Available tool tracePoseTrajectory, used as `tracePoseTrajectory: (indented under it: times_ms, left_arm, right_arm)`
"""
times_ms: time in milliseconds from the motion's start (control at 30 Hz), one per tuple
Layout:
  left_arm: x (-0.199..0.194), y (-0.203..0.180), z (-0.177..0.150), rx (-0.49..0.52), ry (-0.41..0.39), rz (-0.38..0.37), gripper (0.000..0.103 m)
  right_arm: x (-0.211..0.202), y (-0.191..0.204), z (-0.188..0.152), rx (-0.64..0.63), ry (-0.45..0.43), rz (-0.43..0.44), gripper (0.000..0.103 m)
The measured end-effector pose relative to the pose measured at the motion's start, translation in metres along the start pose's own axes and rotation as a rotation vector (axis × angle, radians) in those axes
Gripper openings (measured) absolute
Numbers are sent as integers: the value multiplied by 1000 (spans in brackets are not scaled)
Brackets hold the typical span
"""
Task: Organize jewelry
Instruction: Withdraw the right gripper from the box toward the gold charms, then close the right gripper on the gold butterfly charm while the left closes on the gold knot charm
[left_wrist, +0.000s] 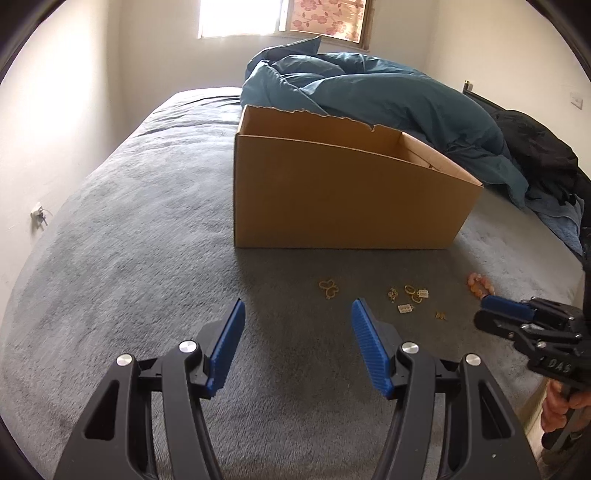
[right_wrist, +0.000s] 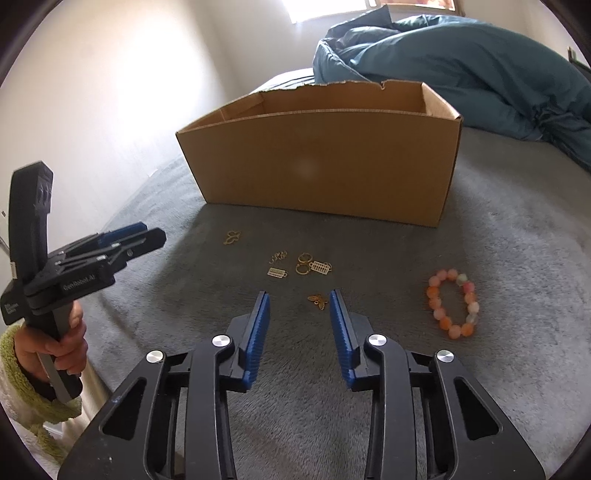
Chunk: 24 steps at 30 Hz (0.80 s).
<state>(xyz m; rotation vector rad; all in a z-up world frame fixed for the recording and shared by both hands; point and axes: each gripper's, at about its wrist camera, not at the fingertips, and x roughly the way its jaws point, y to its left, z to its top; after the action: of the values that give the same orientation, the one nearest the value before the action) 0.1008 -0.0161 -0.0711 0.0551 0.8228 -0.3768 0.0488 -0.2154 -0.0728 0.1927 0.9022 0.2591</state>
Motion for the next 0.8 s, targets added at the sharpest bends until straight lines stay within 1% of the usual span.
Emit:
tracePoseTrajectory:
  times_ms: [133,233,500,667,800]
  left_arm:
    - [10,-2,7,7,-9,-32,58]
    - [19,-4,14,16,-6,-60,53]
    - [50,-19,23,48,42,-114,41]
    - [64,-25,23,63,62,-122,28]
    - [77,-27,22,64,87,-111,26]
  right_arm:
    - [14,-1,1,5,15,6,27]
    - [24,-3,3,12,28,11,27]
    - [40,-2,3,-6,49,5,27]
    - [48,-1,1,0,59,4,26]
    - [53,1,1,-4,60,4,25]
